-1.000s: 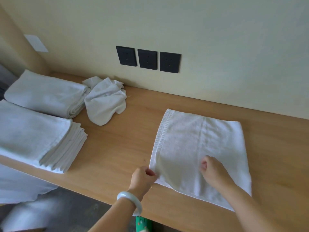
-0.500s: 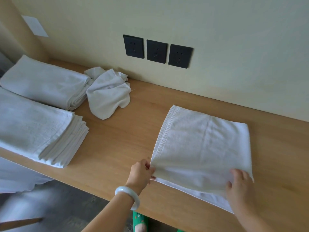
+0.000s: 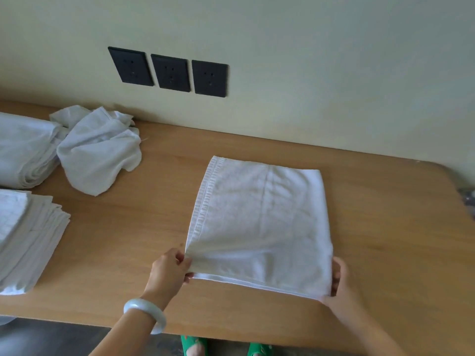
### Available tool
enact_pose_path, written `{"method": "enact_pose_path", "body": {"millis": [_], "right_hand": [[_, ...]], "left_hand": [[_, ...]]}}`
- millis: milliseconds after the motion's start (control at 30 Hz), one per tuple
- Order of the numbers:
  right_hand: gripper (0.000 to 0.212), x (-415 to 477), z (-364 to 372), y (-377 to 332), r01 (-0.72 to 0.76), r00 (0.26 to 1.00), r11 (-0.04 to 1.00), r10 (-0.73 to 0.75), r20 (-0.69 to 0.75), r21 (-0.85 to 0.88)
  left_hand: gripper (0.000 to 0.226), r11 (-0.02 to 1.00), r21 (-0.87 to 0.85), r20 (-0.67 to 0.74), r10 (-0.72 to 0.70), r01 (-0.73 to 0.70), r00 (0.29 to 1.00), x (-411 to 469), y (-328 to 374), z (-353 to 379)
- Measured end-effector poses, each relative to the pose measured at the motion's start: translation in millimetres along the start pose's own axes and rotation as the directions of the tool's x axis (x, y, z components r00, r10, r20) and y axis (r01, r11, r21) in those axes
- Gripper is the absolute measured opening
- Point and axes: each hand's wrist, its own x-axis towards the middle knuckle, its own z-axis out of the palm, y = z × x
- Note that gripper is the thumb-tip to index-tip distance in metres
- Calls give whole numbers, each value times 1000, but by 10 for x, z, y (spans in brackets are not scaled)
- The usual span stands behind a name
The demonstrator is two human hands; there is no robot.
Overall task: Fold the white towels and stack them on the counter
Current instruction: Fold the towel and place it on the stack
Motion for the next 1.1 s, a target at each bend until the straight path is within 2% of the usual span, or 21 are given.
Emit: {"method": "enact_pose_path", "body": {"millis": [67, 133, 233, 367, 600, 767, 900, 1000, 1100], "right_hand": [[82, -28, 55, 49, 64, 989, 995, -73, -128, -70], [76, -62, 124, 104, 140, 970, 970, -175, -169, -200], [68, -126, 255, 220, 233, 912, 853, -358, -199, -468], [66, -82, 324, 258, 164, 895, 759, -384, -229, -630], [54, -122, 316, 328, 176, 871, 712, -434, -229, -679], [64, -209, 297, 400, 148, 871, 676, -435, -229, -722], [50, -222, 297, 315, 275, 837, 690, -515, -187, -670], [42, -110, 277, 284, 364, 865, 738, -495, -89, -568], [34, 95, 162, 49, 259, 926, 871, -347, -150, -417]], "left_hand": [[13, 1000, -14, 3, -3, 3, 1000, -11, 1, -3], [12, 999, -37, 3, -11, 11, 1000, -25, 7, -3], [11, 999, -35, -2, -10, 10, 1000, -52, 19, 1], [12, 1000, -22, -2, 13, -13, 1000, -73, 1, 42], [12, 998, 59, -22, -9, 10, 1000, -57, 13, 28], [17, 979, 194, -49, 72, -61, 996, -127, 33, 42], [26, 941, 312, -13, 142, -131, 990, -52, 179, 61], [31, 954, 280, 18, 105, -105, 994, 138, 367, 77], [28, 966, 234, 18, 107, -108, 994, 353, 600, 94]]}}
